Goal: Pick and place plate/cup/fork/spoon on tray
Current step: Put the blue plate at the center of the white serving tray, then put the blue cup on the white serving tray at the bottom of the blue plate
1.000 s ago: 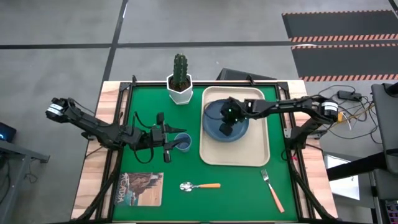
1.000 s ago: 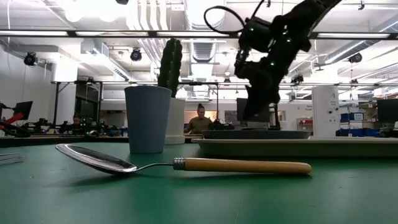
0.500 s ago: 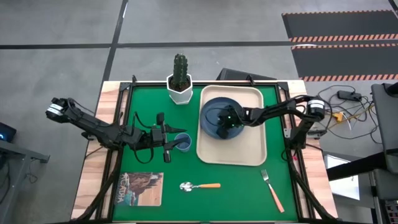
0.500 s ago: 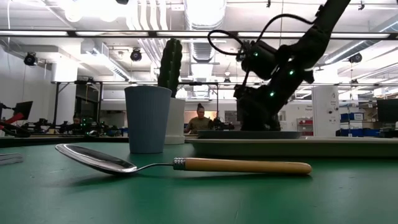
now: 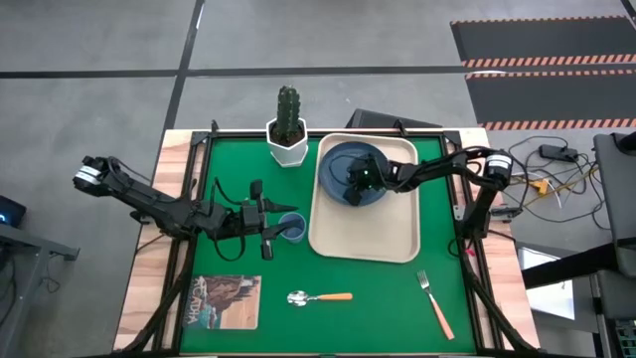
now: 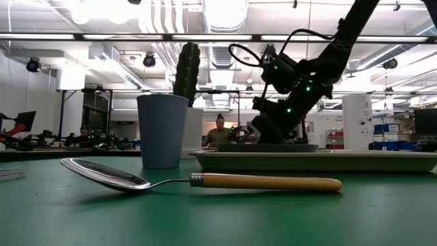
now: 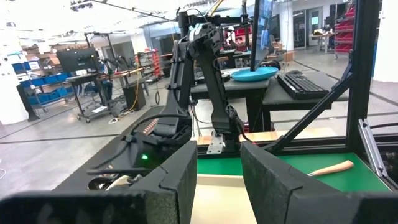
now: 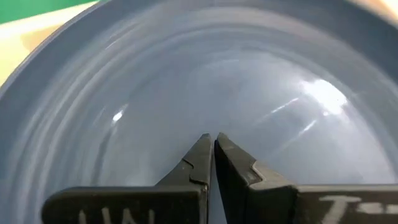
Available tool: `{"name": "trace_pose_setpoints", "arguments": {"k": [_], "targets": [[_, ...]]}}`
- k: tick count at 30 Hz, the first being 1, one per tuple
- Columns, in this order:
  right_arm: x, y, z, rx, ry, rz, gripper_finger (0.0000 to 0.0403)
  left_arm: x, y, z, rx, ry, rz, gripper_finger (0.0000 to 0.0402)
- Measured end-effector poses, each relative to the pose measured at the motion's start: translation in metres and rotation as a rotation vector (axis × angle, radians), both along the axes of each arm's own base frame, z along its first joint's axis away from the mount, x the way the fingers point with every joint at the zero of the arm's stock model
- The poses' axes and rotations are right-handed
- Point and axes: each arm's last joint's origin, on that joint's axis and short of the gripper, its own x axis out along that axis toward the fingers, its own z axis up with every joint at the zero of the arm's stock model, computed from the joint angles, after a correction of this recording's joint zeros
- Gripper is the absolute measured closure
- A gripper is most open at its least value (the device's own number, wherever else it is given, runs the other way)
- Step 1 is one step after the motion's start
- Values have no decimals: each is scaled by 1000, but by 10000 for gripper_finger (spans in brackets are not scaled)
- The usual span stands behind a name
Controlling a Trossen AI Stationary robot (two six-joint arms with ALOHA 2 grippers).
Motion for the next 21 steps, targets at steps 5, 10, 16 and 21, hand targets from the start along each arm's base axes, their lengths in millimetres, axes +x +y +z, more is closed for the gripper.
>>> {"name": "trace_pose_setpoints", "arguments": {"k": [5, 10, 16, 21], "targets": [[1, -10, 22, -70, -36, 15, 392, 0, 0, 0, 0, -1, 0, 295], [-1, 5, 62, -104, -114, 61, 392, 0, 0, -1, -11, 9, -3, 295], [-13, 53, 104, -100, -157, 196, 392, 0, -1, -17, -144, 130, -10, 295], [-20, 99, 123, -30, -238, 373, 392, -4, -1, -38, -267, 275, 16, 295]]}}
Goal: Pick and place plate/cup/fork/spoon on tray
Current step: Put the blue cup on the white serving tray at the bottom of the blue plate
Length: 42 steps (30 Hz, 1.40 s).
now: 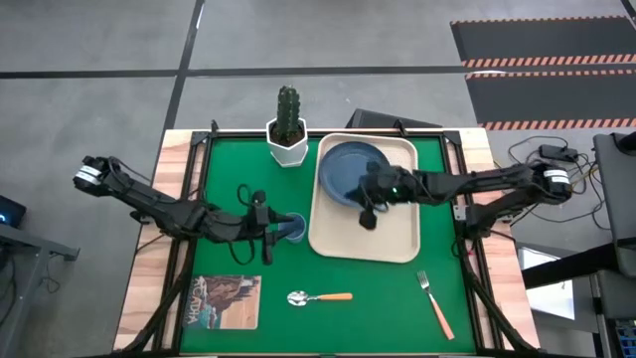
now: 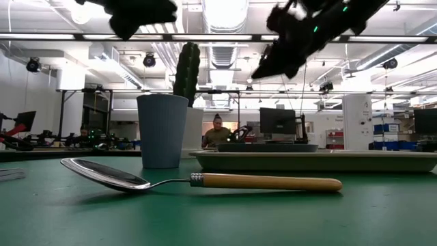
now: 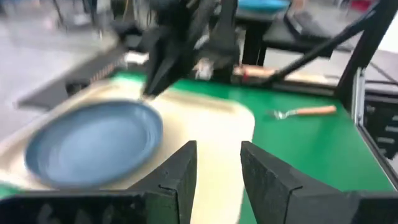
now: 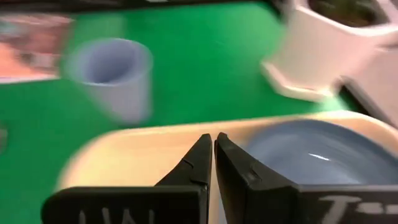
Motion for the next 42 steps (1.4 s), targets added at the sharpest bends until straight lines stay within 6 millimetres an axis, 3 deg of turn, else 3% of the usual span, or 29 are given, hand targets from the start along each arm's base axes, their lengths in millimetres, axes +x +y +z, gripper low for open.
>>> {"name": "trace_pose_setpoints", "arguments": {"k": [6, 12, 19, 28, 35, 42], "targets": [[5, 46, 0, 67, -38, 119, 392, -26, -9, -17, -65, 315, -153, 295], [26, 70, -5, 88, -77, 182, 392, -40, -5, -39, -74, 481, -75, 295], [77, 77, 8, 56, -64, 202, 392, -42, -1, -47, 38, 510, -85, 295], [136, 82, 16, -23, 102, 241, 392, -47, 1, -44, 44, 509, -80, 295], [160, 84, 10, -23, 191, 239, 392, -47, 2, -44, 48, 503, -60, 295], [164, 83, 4, 1, 202, 216, 383, -47, 1, -44, 49, 502, -59, 295]]}}
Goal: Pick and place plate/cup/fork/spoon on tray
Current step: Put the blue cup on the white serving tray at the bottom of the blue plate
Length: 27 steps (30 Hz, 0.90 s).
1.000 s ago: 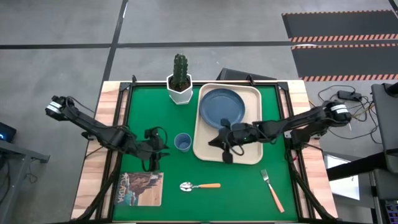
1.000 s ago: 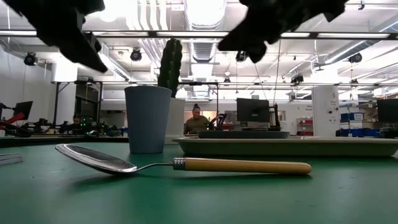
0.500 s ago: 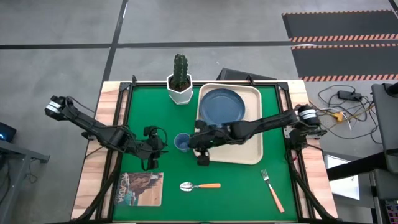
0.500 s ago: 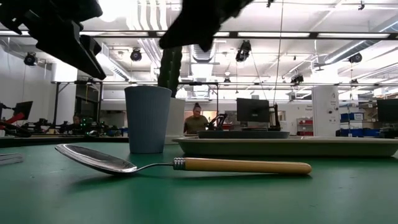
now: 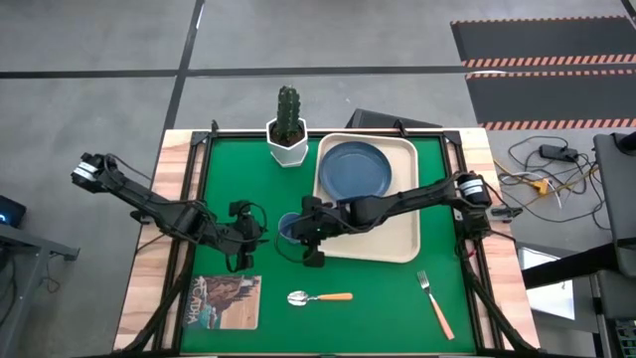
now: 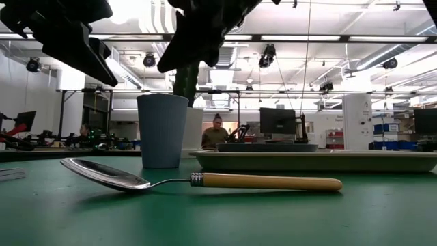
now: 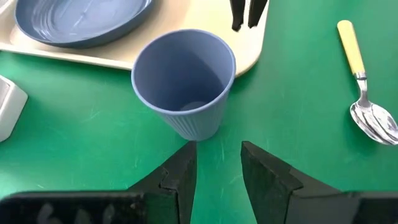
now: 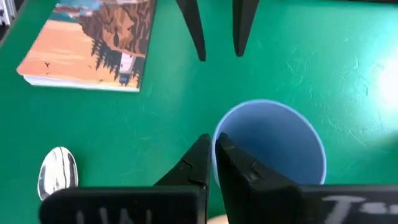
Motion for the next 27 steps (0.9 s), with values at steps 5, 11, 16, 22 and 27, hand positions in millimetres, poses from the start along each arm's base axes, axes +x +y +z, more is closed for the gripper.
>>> {"name": "trace_pose_setpoints", "arguments": {"k": [5, 11, 16, 22, 27], "targets": [[0, 0, 1, -10, -4, 9, 341, 0, 1, 0, 19, -5, 10, 295], [2, 0, -5, -20, 7, 17, 273, 1, 3, 2, 86, -38, 75, 295], [6, 1, -20, -41, 35, 34, 232, 1, 5, 4, 122, -57, 113, 295], [13, 0, -35, -91, 36, 76, 218, 0, 5, 4, 123, -59, 114, 295], [15, -4, -36, -82, 36, 58, 218, 1, 5, 4, 120, -61, 114, 295]]}}
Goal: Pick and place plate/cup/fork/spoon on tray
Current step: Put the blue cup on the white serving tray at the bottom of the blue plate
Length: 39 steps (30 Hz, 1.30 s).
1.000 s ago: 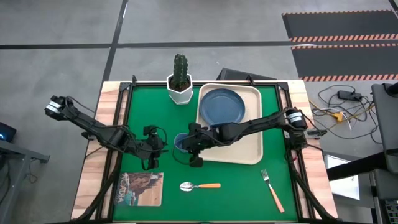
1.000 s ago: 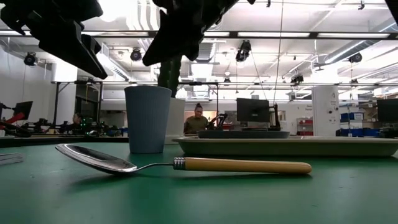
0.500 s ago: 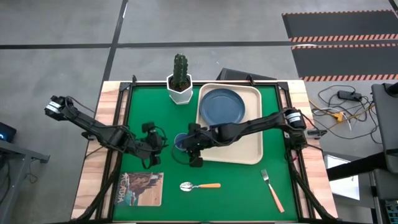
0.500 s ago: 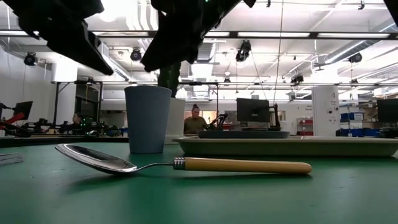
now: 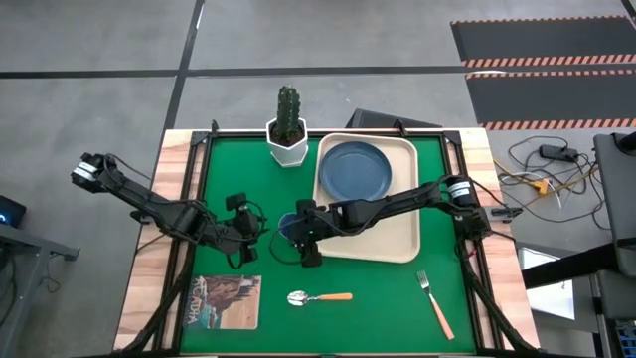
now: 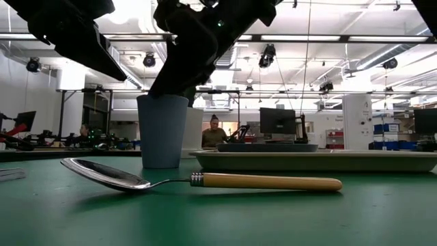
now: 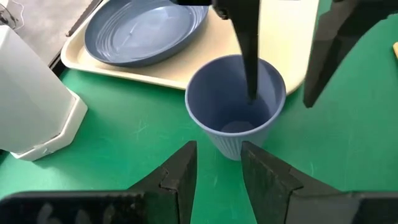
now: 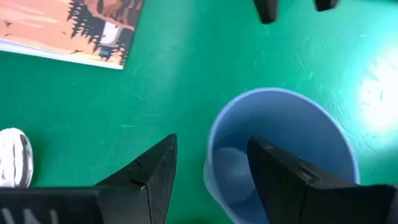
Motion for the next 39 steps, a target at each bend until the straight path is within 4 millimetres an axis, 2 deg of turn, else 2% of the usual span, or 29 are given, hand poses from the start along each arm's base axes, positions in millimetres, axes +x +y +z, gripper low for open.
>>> {"name": "trace_pose_setpoints", "arguments": {"k": [39], "targets": [[0, -5, -7, -29, 13, -34, 218, 0, 0, 1, -3, -4, 1, 295]]}}
